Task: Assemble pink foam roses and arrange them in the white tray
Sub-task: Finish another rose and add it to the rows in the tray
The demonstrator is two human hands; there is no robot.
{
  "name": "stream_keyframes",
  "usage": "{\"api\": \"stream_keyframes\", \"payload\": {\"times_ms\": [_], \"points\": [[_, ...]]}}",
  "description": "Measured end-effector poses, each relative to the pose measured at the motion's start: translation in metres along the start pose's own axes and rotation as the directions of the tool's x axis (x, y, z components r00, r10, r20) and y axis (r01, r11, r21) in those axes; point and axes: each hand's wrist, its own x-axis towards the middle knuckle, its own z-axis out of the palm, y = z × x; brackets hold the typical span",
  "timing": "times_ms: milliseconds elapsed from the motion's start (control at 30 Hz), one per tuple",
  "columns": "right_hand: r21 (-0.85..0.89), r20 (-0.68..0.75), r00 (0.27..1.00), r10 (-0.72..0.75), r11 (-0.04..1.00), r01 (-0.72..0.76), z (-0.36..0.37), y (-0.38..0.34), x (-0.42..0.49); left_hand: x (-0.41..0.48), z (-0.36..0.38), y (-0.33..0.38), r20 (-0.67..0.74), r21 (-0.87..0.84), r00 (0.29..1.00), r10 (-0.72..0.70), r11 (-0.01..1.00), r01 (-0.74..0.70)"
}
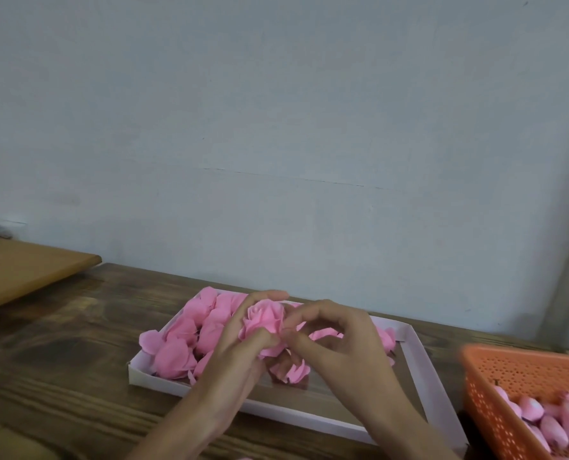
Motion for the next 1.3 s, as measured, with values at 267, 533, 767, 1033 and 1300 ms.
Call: {"api": "stream_keyframes", "payload": {"times_ms": [267, 533, 767, 1033, 1300], "points": [[-0.027, -0.018, 0.996, -0.091, 0.996, 0.091, 0.003, -0.004, -0.003, 0.003, -0.001, 0.001, -0.011, -0.159, 0.999, 0.050, 0.986, -0.051], [-0.170, 0.022, 0.980, -0.197, 0.965, 0.198, 0.007, -0.003, -0.006, 0.003, -0.006, -0.001, 0.015, -0.153, 0.992, 0.122, 0.981, -0.118], [-0.277, 0.010, 0.967, -0.256, 0.928, 0.249, 0.010, -0.001, -0.007, 0.001, -0.006, 0.007, 0.062, -0.138, 0.987, 0.147, 0.981, -0.137], [-0.326, -0.119, 0.973, -0.198, 0.933, 0.150, 0.017, 0.003, -0.011, -0.001, -0.002, 0.005, 0.063, -0.084, 0.992, 0.109, 0.991, -0.103], [-0.358, -0.065, 0.975, -0.214, 0.917, 0.177, 0.014, -0.004, -0.010, -0.002, -0.003, 0.007, 0.005, -0.077, 0.996, 0.086, 0.993, -0.085]]}}
